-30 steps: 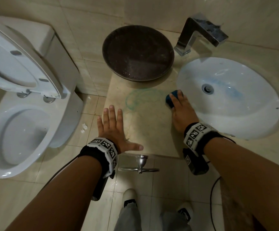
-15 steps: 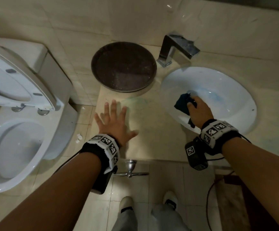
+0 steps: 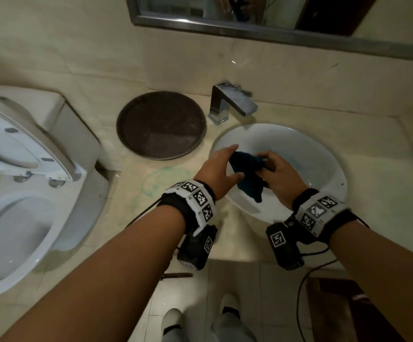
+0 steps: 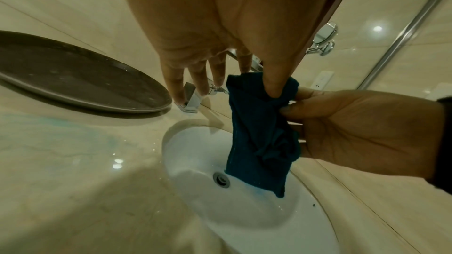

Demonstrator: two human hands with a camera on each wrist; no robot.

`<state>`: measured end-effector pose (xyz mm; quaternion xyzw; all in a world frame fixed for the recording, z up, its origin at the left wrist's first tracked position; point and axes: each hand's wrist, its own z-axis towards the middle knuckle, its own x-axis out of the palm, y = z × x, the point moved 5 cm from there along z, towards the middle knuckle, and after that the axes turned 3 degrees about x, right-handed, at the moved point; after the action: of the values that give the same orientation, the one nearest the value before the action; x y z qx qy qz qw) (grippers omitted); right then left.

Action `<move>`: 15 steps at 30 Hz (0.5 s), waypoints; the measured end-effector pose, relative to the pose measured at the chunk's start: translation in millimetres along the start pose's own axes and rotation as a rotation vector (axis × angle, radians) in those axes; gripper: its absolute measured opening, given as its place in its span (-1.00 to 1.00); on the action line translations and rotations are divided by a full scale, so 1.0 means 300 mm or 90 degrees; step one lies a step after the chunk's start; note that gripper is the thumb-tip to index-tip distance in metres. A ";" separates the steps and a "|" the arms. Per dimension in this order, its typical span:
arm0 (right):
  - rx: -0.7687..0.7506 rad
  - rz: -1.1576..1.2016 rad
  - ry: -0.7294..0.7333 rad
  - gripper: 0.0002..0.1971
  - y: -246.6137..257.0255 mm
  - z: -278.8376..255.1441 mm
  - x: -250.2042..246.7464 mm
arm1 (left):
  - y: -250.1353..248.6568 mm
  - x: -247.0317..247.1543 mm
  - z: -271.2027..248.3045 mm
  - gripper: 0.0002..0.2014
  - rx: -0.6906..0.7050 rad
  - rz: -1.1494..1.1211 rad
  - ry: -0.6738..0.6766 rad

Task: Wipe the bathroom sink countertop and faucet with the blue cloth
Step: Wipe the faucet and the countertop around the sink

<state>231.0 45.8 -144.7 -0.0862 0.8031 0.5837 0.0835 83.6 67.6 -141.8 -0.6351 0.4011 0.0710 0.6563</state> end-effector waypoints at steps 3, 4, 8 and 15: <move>-0.015 -0.005 0.016 -0.70 0.010 -0.002 -0.029 | -0.038 0.007 0.031 -0.69 0.015 0.000 -0.012; -0.016 -0.005 0.014 -0.70 0.008 -0.003 -0.037 | -0.048 0.006 0.038 -0.77 0.016 0.012 -0.022; 0.007 -0.021 0.023 -0.78 -0.016 -0.001 -0.055 | -0.081 -0.001 0.054 -0.90 0.040 0.026 -0.059; 0.112 -0.153 0.092 -0.60 -0.091 -0.006 -0.073 | -0.113 0.001 0.067 -0.88 0.090 0.005 -0.089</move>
<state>258.5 36.8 -164.3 -0.2156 0.8391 0.4890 0.1018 113.0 79.1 -118.3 -0.5790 0.3605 0.0893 0.7258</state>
